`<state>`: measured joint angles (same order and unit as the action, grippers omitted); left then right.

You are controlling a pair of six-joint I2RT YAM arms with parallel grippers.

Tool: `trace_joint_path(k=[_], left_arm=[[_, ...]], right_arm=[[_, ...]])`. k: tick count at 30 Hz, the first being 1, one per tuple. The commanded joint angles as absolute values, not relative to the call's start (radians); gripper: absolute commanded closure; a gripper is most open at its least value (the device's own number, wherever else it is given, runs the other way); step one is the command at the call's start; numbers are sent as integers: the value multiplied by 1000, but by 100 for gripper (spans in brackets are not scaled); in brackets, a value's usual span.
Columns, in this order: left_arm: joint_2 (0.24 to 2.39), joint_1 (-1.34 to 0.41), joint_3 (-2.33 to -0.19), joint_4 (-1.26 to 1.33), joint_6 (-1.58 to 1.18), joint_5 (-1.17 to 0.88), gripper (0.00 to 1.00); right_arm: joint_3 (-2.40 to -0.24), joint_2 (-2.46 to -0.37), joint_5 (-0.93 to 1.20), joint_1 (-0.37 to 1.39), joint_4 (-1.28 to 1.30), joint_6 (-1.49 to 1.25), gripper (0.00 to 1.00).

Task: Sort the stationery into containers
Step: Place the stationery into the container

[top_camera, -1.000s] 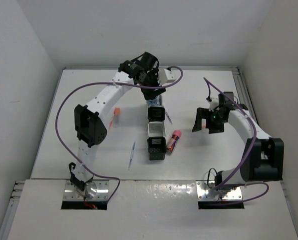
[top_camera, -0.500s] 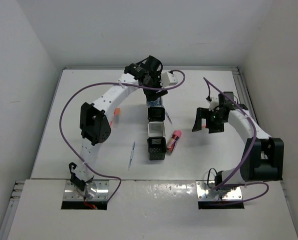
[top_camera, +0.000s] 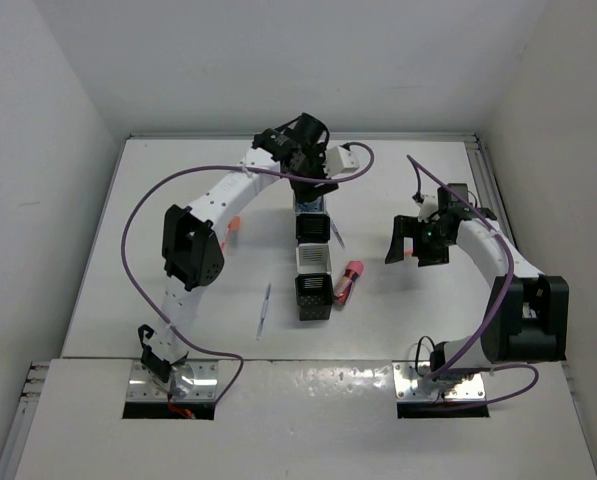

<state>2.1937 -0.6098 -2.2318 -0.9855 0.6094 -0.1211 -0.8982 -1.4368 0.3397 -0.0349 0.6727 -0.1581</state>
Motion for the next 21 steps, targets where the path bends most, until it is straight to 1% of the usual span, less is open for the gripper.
trace_joint_path(k=[1,4,5,6,7,11,15,21], left_arm=[[2195,-624,-2272,-937,621,-110,38],[2187,-630,-2281,-928,615,-91,28],[2184,-630,-2293,-927,614,-83,19],[2184,-632,-2304,-928,611,-75,16],[2180,-634,-2316,-928,612,-74,9],[2169,-647,-2316,-940,626,-63,8],[2160,-653,-2310,-960,627,-69,10],[2143,-650,-2286,-946,618,-58,11]], right_arm=[[-916,-1413,325,-28,666,-152,2],[-922,-1408,321,-28,670,-149,1],[-922,-1407,319,-28,670,-150,1],[-925,-1404,319,-28,673,-152,1],[-927,-1404,319,-28,675,-152,1],[-934,-1399,321,-28,683,-155,1],[-934,-1391,319,-28,683,-156,1],[-927,-1388,321,-28,683,-156,1]])
